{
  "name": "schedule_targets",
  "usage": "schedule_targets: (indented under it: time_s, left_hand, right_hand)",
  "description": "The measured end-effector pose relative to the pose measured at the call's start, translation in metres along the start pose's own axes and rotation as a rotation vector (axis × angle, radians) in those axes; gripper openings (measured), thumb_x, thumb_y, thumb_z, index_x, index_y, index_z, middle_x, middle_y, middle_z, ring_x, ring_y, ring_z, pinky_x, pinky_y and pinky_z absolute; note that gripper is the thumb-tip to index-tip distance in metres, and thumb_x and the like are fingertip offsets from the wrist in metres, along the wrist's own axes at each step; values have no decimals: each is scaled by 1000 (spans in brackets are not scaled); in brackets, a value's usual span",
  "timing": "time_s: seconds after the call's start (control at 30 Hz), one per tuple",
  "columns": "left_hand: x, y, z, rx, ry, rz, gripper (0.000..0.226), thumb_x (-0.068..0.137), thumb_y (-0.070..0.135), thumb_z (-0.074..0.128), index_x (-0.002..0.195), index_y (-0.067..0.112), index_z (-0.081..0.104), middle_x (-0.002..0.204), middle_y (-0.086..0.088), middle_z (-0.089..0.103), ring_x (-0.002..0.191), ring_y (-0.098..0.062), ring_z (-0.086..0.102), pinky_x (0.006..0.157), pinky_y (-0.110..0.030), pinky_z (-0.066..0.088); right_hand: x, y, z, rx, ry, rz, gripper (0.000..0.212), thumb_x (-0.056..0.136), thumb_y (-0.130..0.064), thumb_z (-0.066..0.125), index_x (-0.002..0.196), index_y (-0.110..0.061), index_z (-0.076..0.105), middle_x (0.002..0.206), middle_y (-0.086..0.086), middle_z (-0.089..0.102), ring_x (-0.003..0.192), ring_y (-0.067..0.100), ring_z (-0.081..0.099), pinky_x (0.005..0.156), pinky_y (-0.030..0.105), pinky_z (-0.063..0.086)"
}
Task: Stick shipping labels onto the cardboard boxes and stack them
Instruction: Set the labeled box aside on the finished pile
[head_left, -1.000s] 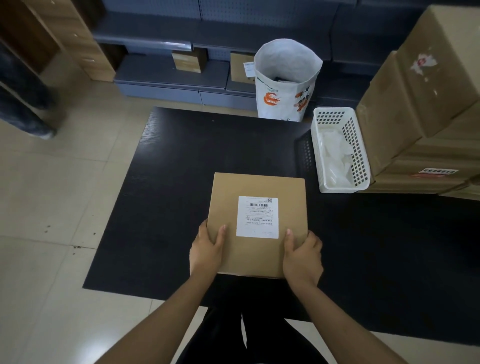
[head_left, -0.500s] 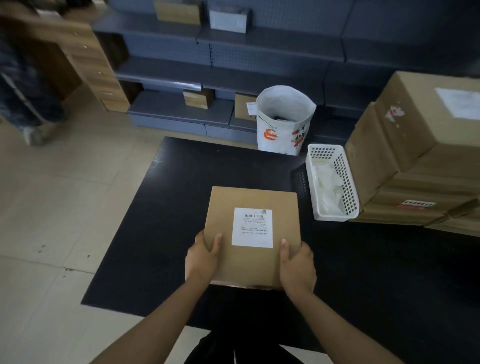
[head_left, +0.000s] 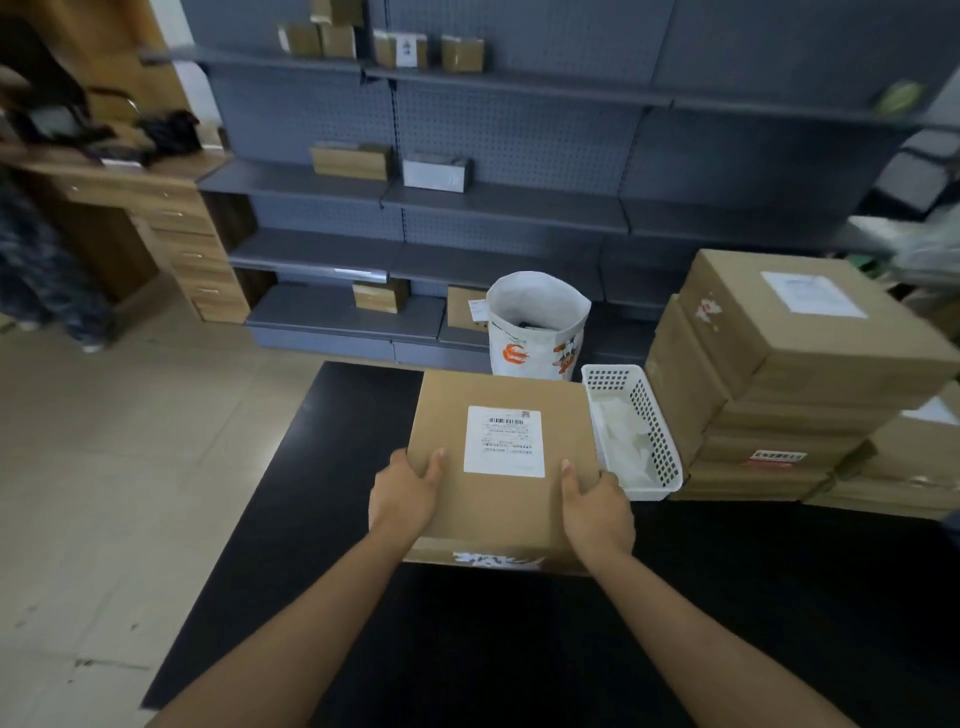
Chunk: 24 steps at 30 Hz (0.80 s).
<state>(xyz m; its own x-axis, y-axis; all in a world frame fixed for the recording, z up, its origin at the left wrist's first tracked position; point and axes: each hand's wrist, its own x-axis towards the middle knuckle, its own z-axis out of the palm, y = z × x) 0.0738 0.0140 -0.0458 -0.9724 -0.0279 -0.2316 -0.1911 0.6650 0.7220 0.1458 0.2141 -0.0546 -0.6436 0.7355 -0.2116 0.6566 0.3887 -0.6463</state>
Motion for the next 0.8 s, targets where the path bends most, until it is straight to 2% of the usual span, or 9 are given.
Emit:
schedule_targets:
  time_s: [0.1, 0.3, 0.43, 0.6, 0.8]
  left_hand:
    - [-7, 1, 7, 26, -44, 19, 56, 93, 56, 44, 124, 9, 49, 112, -9, 62, 91, -26, 59, 74, -34, 48]
    - [-22, 9, 33, 86, -165, 109, 59, 92, 59, 42, 124, 9, 49, 112, -11, 62, 96, -30, 61, 77, -37, 50]
    - [-46, 21, 58, 102, -262, 185, 61, 92, 60, 41, 126, 10, 48, 113, -10, 61, 97, -30, 60, 77, -37, 49]
    - [-94, 45, 99, 148, -393, 327, 59, 94, 58, 39, 125, 10, 49, 113, -10, 61, 98, -29, 60, 76, -36, 47]
    - [-190, 85, 164, 179, -572, 511, 53, 94, 56, 41, 122, 12, 50, 106, -3, 59, 87, -20, 54, 73, -33, 44]
  right_hand:
    - [-11, 11, -10, 23, 21, 51, 60, 93, -58, 43, 124, -7, 50, 122, 13, 58, 109, 33, 58, 85, 40, 46]
    - [-35, 50, -32, 32, 103, 168, 63, 93, -60, 42, 126, -7, 48, 120, 12, 57, 107, 30, 57, 89, 43, 49]
    - [-57, 88, -55, 63, 163, 255, 64, 92, -62, 41, 126, -9, 47, 119, 10, 57, 103, 26, 59, 86, 42, 51]
    - [-88, 144, -95, 105, 297, 389, 65, 90, -63, 42, 125, -9, 48, 118, 10, 58, 104, 28, 59, 86, 41, 50]
    - [-141, 233, -164, 193, 492, 536, 62, 92, -60, 42, 121, -6, 50, 117, 12, 60, 101, 30, 59, 86, 41, 49]
